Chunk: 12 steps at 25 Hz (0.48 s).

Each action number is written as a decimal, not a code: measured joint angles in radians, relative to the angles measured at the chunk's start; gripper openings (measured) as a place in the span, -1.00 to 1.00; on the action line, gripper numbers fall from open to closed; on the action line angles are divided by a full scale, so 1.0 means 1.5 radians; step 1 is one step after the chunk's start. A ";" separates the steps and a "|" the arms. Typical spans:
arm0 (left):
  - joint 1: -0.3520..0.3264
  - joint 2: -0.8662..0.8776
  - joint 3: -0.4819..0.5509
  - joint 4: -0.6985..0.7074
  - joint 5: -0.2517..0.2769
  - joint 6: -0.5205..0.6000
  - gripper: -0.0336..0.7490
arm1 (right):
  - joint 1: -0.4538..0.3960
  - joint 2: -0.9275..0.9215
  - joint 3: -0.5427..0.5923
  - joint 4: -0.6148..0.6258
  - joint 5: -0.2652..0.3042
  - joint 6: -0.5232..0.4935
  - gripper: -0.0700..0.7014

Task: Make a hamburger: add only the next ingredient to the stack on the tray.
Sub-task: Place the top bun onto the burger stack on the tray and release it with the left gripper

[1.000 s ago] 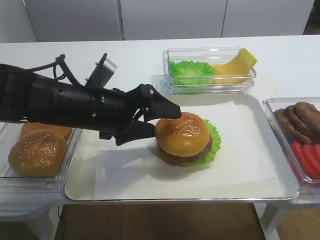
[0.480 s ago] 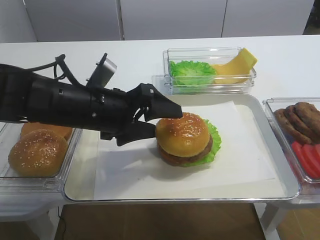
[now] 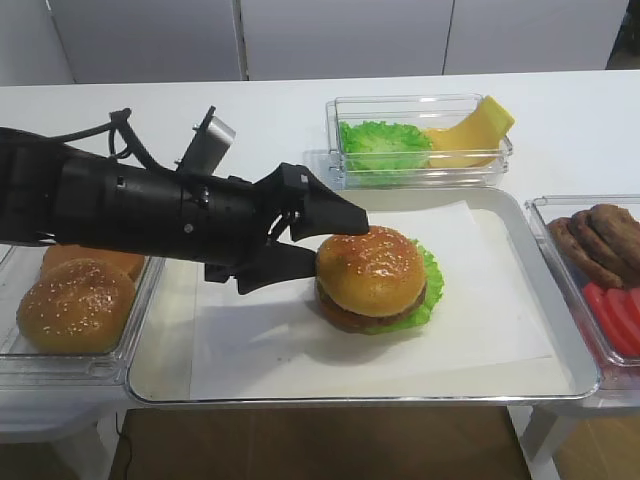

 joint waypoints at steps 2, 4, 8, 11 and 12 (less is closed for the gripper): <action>0.000 0.000 0.000 0.000 -0.001 0.000 0.74 | 0.000 0.000 0.000 0.000 0.000 0.000 0.39; 0.000 0.000 0.000 0.000 -0.010 -0.001 0.74 | 0.000 0.000 0.000 0.000 0.000 0.001 0.39; 0.000 0.000 0.000 0.000 -0.040 0.008 0.74 | 0.000 0.000 0.000 0.000 0.000 0.001 0.39; 0.000 0.000 0.000 0.000 -0.052 0.025 0.74 | 0.000 0.000 0.000 0.000 0.000 0.001 0.39; 0.000 0.000 0.000 0.000 -0.056 0.028 0.74 | 0.000 0.000 0.000 0.000 0.000 0.001 0.39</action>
